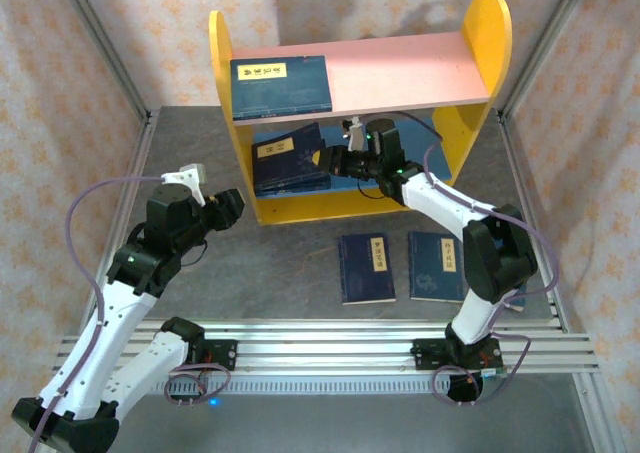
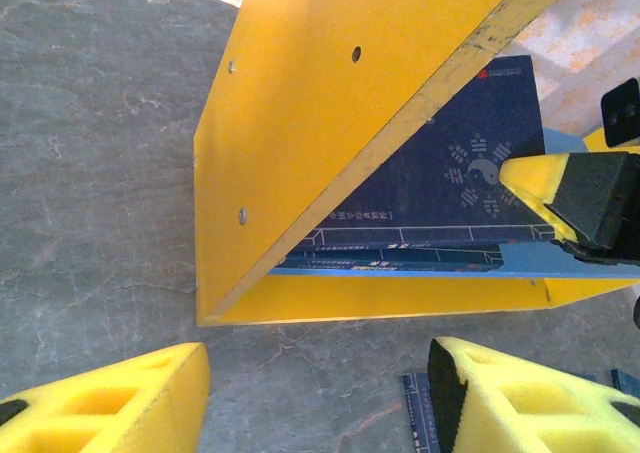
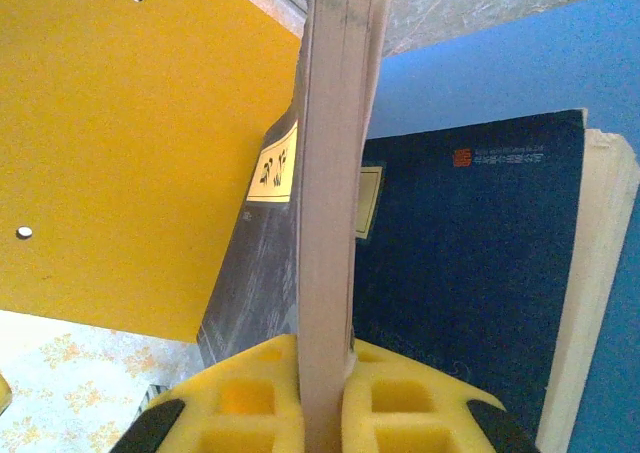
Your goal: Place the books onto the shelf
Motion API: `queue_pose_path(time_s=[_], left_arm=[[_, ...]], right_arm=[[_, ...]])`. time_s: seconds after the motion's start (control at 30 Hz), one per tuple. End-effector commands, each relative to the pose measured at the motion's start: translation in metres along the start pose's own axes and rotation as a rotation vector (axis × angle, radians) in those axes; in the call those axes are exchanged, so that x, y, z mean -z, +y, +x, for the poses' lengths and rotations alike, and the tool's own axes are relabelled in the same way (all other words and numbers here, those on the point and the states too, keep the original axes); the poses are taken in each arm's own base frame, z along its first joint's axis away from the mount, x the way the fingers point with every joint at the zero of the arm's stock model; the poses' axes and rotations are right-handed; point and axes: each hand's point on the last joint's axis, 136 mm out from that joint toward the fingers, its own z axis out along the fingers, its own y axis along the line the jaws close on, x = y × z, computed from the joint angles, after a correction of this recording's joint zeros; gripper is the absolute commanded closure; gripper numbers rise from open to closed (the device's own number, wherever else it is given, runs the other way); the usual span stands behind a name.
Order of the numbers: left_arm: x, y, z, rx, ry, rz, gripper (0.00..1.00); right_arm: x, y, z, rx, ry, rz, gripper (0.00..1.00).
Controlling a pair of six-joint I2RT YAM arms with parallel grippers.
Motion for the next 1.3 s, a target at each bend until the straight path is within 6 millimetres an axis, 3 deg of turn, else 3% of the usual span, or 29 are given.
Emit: queue_pose_path(time_s=[0.0,0.1,0.23,0.33,0.57,1.27], left_arm=[[-0.001,0.001,0.001,-0.023,-0.003,-0.011,0.4],[-0.001,0.001,0.0,-0.021,-0.006,-0.007,0.4],[0.001,0.003,0.001,-0.019,-0.009,-0.013,0.4],[0.002,0.003,0.001,-0.022,-0.012,-0.015,0.4],[0.001,0.002,-0.001,-0.028,-0.012,-0.012,0.4],[0.005,-0.003,-0.007,-0.024,-0.02,0.003,0.4]], right_arm=[[-0.003,0.022,-0.017,0.052,-0.045,-0.049,0.93],[-0.007,0.022,-0.014,0.048,-0.022,-0.049,0.87],[-0.01,0.019,-0.012,0.044,-0.005,-0.042,0.71],[-0.01,0.018,-0.011,0.043,0.0,-0.038,0.68],[-0.01,0.02,-0.008,0.053,0.023,-0.038,0.85],[0.001,0.02,-0.001,0.069,0.06,-0.038,0.9]])
